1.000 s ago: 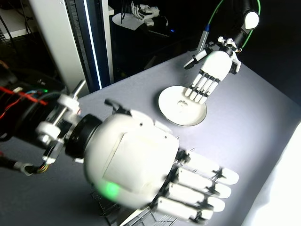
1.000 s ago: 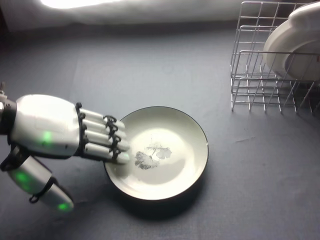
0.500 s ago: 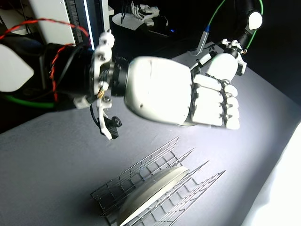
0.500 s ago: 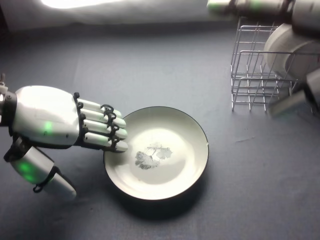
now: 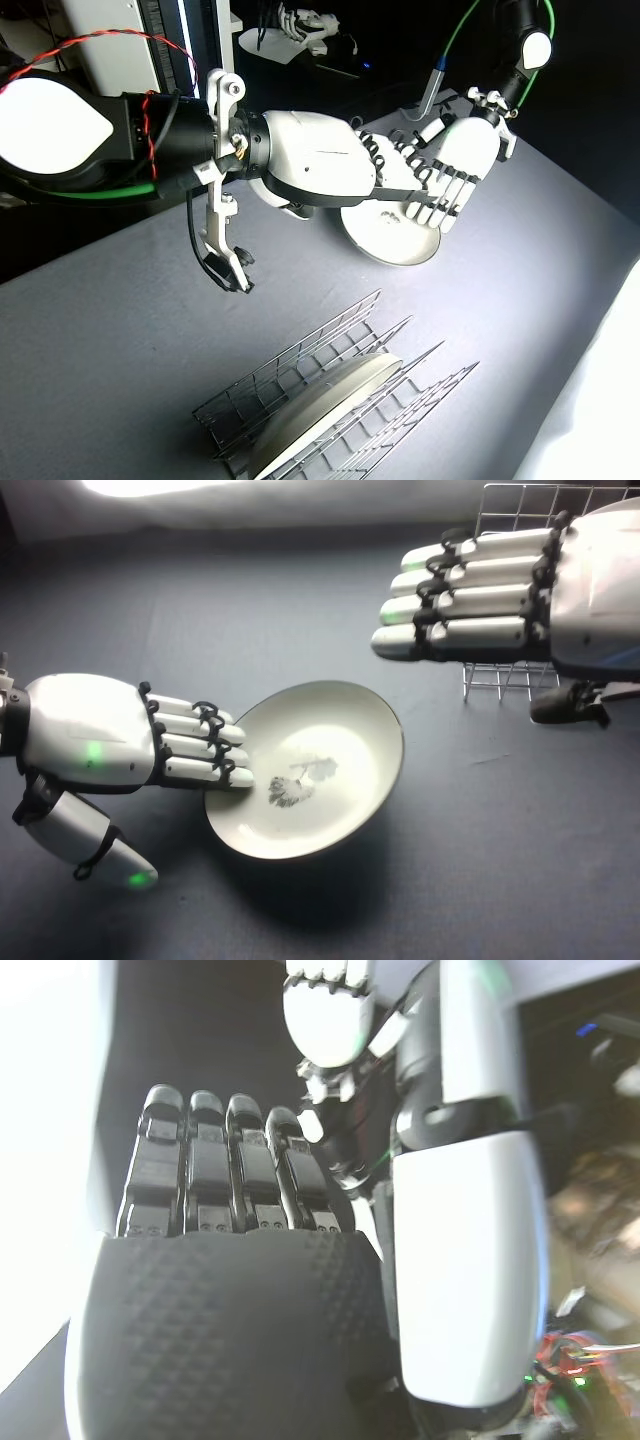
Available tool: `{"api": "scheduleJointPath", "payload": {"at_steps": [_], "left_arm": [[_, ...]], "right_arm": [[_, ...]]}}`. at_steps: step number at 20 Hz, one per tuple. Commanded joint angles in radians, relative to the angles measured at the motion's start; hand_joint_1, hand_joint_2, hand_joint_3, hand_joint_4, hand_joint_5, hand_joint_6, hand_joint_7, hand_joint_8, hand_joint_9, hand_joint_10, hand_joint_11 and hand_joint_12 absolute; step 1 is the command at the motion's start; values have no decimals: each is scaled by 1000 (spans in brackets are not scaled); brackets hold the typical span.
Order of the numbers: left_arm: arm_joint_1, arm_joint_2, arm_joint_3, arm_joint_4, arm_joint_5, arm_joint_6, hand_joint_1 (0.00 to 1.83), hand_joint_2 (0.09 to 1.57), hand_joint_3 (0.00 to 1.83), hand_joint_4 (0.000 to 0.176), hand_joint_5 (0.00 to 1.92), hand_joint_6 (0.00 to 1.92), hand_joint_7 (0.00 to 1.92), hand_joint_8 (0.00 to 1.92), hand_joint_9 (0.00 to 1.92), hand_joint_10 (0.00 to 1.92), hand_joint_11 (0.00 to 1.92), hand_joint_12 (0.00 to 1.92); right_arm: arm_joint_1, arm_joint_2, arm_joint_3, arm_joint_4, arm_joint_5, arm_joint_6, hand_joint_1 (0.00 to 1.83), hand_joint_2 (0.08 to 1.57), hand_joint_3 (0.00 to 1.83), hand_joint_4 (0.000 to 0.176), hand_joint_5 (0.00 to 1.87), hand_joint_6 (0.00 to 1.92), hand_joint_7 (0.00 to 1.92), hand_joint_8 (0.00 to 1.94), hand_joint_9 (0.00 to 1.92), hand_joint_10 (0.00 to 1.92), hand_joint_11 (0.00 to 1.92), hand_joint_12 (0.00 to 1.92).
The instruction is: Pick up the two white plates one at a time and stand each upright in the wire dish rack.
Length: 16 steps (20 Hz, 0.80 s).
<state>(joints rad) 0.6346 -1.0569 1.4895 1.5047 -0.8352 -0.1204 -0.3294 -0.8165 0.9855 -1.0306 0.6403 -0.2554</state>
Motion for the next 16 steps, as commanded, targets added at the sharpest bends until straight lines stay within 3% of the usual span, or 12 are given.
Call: {"api": "scheduleJointPath", "payload": {"at_steps": [1,2,5,9,12,13,14,15,16], "left_arm": [[14,-8,1,0,-48,-3,0,1181,12,0,65,4,6,1,0,0,0,0],[21,-9,0,0,-49,-3,0,1178,10,0,71,6,12,3,0,0,0,0],[38,-12,-2,0,-51,-6,0,1179,2,0,114,2,62,1,15,0,6,6],[47,-13,-6,0,-51,-9,0,1183,3,0,141,13,86,11,39,10,18,13],[48,-13,-6,0,-51,-9,0,1186,3,0,167,17,112,16,52,12,25,19],[48,-13,-6,0,-51,-9,0,1191,5,0,167,15,112,14,50,10,18,17],[48,-13,-5,0,-51,-9,0,1186,2,0,159,10,105,10,47,8,19,18],[48,-13,-5,0,-51,-9,0,1183,1,0,147,5,85,1,30,1,3,11],[48,-13,-4,0,-51,-9,0,1185,1,0,142,2,75,0,19,0,0,1]], "right_arm": [[8,0,0,35,76,0,1398,1105,12,0,0,0,0,0,0,0,43,26],[5,-4,0,28,74,0,1408,1106,11,0,0,0,0,0,0,0,64,41],[-24,-13,-1,-7,74,0,1346,1110,0,0,0,0,0,0,0,0,0,320],[-84,-30,-1,-12,64,0,1447,1099,0,0,0,0,0,0,0,0,0,187],[-101,-56,0,-12,43,0,1470,1088,0,0,0,0,0,0,0,0,0,325],[-101,-68,0,-12,30,-1,1481,1108,3,0,0,0,0,0,0,0,0,143],[-101,-82,0,-12,14,-2,1457,1099,0,0,0,0,0,0,0,0,0,204],[-101,-92,0,-12,2,-3,1489,1099,0,0,0,0,0,0,0,0,0,78],[-101,-108,1,-12,-14,-4,1405,1104,0,0,0,0,0,0,0,0,0,213]]}}
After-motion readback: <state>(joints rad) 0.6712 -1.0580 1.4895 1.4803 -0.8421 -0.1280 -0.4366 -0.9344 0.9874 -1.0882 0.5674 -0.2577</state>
